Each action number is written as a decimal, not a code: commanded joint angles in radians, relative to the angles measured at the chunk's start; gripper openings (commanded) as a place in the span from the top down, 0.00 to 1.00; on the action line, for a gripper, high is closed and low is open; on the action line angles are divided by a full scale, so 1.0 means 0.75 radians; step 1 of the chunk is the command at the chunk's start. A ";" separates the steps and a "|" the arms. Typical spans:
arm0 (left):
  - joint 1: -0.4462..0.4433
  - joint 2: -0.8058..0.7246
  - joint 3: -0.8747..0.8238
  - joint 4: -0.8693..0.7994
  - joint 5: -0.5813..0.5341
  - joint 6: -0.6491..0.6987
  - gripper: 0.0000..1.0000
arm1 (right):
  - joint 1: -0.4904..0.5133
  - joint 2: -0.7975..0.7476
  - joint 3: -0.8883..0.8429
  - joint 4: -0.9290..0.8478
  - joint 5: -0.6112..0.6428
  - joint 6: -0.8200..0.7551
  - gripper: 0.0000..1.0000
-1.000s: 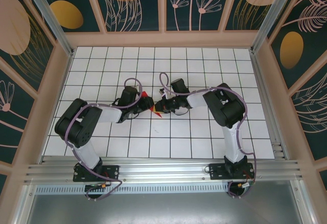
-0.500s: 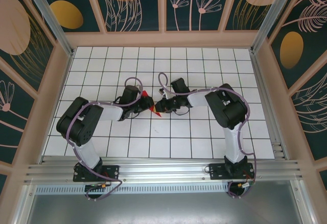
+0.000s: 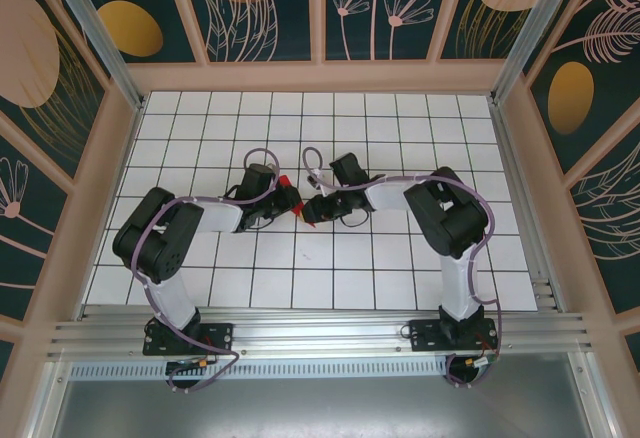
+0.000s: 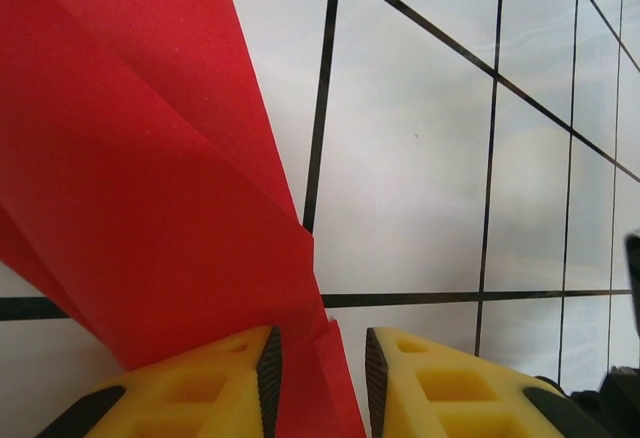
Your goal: Fold a paper plane with a square sheet of paper (pick it up from the middle)
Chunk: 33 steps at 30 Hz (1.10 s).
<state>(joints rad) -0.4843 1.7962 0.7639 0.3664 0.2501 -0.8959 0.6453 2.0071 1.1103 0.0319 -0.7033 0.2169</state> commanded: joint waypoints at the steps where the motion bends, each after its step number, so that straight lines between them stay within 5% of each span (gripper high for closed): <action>1: 0.006 0.028 0.032 -0.046 -0.025 -0.030 0.69 | 0.023 -0.069 -0.016 -0.017 0.107 -0.077 0.70; 15: 0.006 0.034 0.062 -0.067 -0.029 -0.038 0.70 | 0.101 -0.202 -0.149 0.119 0.366 -0.208 0.70; 33: 0.006 0.035 0.085 -0.075 -0.020 -0.040 0.70 | 0.157 -0.105 -0.089 0.087 0.571 -0.248 0.68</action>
<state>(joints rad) -0.4843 1.8076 0.8043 0.3313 0.2459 -0.9146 0.7521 1.9072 1.0225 0.0868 -0.3283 0.0566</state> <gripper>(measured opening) 0.301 0.319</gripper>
